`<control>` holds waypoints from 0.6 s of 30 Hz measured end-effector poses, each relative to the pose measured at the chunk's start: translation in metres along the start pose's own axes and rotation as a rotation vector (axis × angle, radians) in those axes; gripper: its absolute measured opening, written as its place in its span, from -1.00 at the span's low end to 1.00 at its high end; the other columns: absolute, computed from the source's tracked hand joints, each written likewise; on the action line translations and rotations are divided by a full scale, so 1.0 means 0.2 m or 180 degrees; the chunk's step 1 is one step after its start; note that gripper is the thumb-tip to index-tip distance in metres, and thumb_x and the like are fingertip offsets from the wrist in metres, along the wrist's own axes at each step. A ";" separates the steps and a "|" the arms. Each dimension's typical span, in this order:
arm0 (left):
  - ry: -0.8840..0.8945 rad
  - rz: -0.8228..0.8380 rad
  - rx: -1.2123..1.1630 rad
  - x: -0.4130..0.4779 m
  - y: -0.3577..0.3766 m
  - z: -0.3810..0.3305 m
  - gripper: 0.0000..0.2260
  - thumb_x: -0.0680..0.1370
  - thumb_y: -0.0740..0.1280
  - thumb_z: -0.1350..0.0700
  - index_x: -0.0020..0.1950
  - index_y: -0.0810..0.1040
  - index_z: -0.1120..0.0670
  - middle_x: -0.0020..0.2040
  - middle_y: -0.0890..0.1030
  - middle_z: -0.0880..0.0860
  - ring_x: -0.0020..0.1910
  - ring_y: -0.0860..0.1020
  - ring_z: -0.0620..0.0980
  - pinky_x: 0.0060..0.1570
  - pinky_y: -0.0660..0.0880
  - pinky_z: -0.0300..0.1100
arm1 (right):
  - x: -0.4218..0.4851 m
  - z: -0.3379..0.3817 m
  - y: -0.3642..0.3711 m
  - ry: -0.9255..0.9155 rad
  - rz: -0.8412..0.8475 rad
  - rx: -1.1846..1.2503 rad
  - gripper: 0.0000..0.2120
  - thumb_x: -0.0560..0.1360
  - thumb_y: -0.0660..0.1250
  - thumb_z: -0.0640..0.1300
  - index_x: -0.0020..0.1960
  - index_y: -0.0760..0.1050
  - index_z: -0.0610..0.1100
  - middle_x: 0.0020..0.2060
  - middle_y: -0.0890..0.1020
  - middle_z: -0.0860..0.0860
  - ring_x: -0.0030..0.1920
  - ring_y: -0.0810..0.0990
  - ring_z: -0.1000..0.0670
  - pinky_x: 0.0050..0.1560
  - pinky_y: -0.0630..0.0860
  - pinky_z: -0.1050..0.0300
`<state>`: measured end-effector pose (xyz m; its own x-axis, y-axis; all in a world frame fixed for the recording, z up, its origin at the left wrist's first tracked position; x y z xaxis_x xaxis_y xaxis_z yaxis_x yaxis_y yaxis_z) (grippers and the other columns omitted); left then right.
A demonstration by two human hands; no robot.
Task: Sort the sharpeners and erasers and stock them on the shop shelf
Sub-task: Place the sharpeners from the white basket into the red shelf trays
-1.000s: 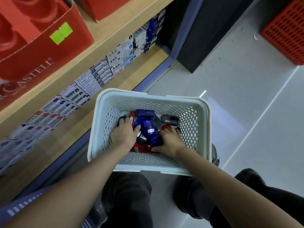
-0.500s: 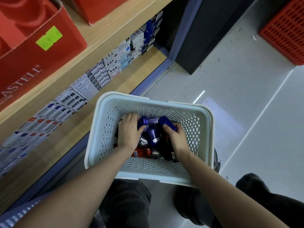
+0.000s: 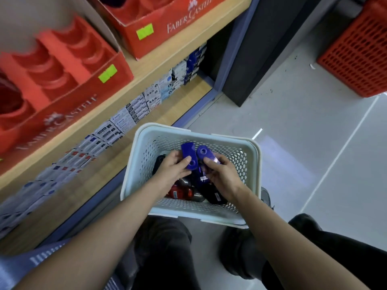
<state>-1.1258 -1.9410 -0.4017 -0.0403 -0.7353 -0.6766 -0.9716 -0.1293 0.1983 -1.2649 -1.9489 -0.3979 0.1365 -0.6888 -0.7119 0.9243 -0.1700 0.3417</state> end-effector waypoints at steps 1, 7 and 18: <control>0.0022 0.0051 -0.0181 -0.05 0.00 -0.04 -0.71 0.57 0.26 0.24 0.29 0.38 0.13 0.13 0.59 0.10 -0.05 0.64 -0.01 -0.01 0.58 -0.18 | -0.04 0.04 0.04 -0.0027 0.0097 0.0023 -0.80 0.46 0.33 -0.39 0.00 0.40 -0.19 -0.21 0.63 -0.10 -0.34 0.55 0.01 -0.33 0.53 0.22; 0.0525 -0.0089 -0.0025 -0.44 -0.09 -0.41 -0.68 0.54 0.30 0.29 0.24 0.37 0.05 -0.01 0.61 0.08 -0.19 0.63 -0.14 -0.19 0.53 -0.35 | -0.33 0.33 0.30 -0.0357 0.0586 -0.0683 -0.82 0.43 0.40 -0.19 -0.01 0.45 -0.14 -0.31 0.54 -0.10 -0.40 0.41 0.03 -0.29 0.35 0.13; 0.2162 -0.0983 0.0984 -1.23 -0.34 -1.06 -0.68 0.43 0.42 0.35 -0.10 0.35 0.01 -0.11 0.56 -0.03 -0.20 0.53 -0.08 -0.20 0.46 -0.33 | -0.83 0.86 1.12 -0.1608 0.1391 -0.1596 -0.81 0.51 0.34 -0.23 0.03 0.34 -0.17 -0.30 0.51 -0.07 -0.42 0.46 0.05 -0.38 0.39 0.21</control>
<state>-1.0001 -1.8913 -0.0986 0.2945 -0.9531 -0.0704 -0.9403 -0.2758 -0.1996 -1.1411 -1.9935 -0.0967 0.4537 -0.8733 -0.1772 0.8906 0.4374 0.1246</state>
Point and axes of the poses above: each hand's wrist, its own x-axis towards the middle knuckle, its own y-axis out of the palm, z = x × y, the point moved 10 cm from there along x, towards the middle knuckle
